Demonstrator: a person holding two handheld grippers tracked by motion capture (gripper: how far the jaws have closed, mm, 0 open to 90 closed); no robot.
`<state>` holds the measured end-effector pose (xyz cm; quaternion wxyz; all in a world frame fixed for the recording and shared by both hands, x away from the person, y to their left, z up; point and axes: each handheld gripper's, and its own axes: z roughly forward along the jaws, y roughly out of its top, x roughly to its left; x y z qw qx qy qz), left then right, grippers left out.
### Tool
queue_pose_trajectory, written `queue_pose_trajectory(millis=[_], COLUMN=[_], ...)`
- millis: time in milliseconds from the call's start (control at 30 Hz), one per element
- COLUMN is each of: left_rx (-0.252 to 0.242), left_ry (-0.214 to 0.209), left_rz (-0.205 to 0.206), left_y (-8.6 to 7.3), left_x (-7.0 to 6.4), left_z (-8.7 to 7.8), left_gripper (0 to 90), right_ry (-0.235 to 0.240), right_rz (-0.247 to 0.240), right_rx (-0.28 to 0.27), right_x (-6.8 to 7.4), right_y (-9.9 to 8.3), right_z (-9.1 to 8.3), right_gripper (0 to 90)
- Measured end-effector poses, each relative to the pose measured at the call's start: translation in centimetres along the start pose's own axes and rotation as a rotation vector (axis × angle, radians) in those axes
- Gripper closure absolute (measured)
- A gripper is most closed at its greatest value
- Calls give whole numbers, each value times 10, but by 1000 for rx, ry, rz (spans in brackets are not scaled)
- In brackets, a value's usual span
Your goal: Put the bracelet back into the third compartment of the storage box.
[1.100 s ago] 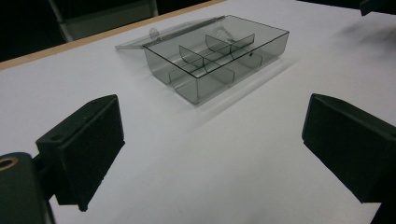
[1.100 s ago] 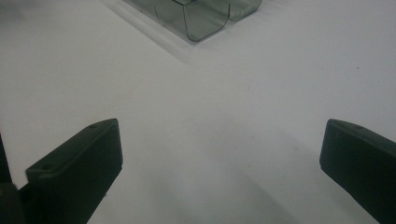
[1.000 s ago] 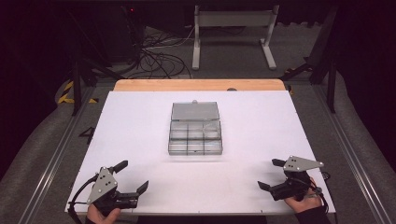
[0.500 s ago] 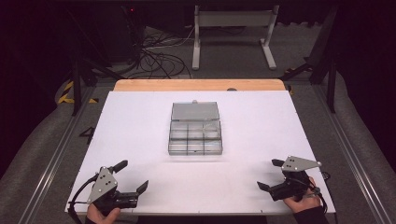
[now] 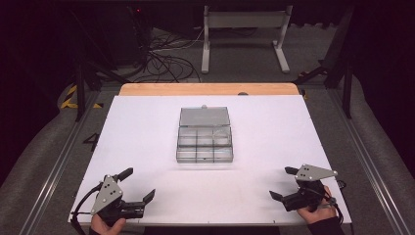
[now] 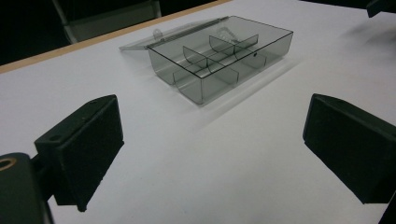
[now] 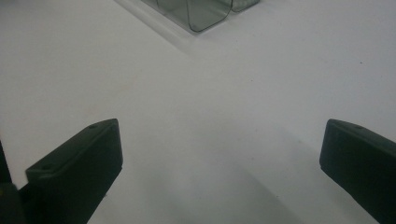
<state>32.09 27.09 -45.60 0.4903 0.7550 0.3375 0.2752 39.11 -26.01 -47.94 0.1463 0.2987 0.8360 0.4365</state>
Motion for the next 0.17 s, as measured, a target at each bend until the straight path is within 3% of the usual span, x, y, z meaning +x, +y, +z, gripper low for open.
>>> queue_pose_trajectory(millis=[167], left_rx=[-16], left_ry=[10], left_rz=[10], left_y=[0], left_x=[-2], left_z=[-2], left_gripper=[75], right_ry=[-3], right_rz=[-3], right_rx=[-3], right_x=[0], right_y=[0], right_z=[0], right_gripper=[0])
